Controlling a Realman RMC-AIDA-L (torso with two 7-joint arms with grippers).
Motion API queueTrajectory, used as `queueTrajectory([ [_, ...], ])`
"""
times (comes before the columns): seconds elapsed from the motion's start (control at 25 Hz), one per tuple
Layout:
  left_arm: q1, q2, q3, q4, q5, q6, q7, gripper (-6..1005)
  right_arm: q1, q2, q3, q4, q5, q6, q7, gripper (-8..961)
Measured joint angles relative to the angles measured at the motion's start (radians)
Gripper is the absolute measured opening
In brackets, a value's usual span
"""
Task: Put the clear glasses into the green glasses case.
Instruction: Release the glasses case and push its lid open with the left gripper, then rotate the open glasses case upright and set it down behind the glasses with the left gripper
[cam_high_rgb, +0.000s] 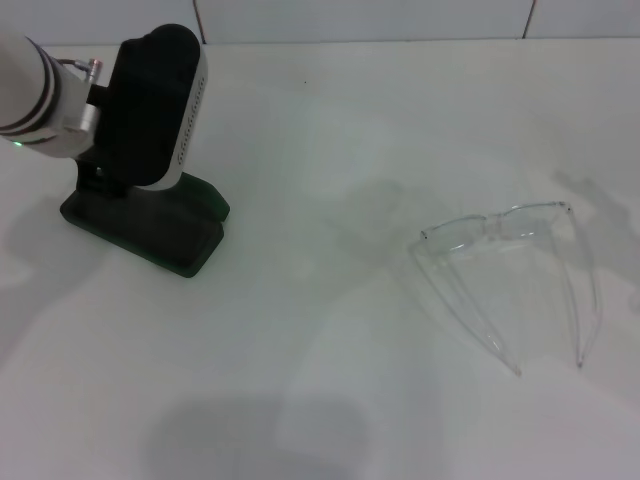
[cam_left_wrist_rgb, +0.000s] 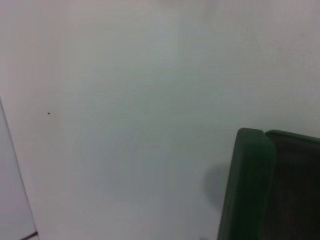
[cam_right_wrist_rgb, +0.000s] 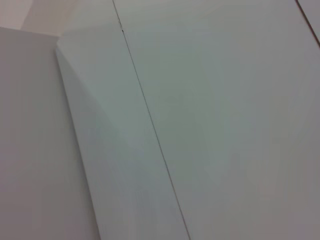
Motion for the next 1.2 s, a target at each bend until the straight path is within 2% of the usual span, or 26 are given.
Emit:
queueTrajectory([
  [0.36, -0.024, 0.0, 0.007, -0.063, 0.0, -0.03, 0.0, 480, 0.001, 0.0, 0.001, 0.001, -0.001, 0.002, 0.0, 859],
  [0.68, -0.023, 0.0, 0.025, -0.059, 0.0, -0.038, -0.002, 474, 0.002, 0.0, 0.002, 0.001, 0.007, 0.004, 0.0, 858],
  [1.0, -0.024, 0.0, 0.026, -0.054, 0.0, -0.036, -0.004, 188, -0.001, 0.0, 0.006, 0.001, 0.012, 0.004, 0.0, 857],
  [1.2, -0.022, 0.0, 0.025, -0.023, 0.0, -0.027, -0.009, 187, -0.001, 0.0, 0.014, 0.001, 0.012, 0.004, -0.001, 856],
])
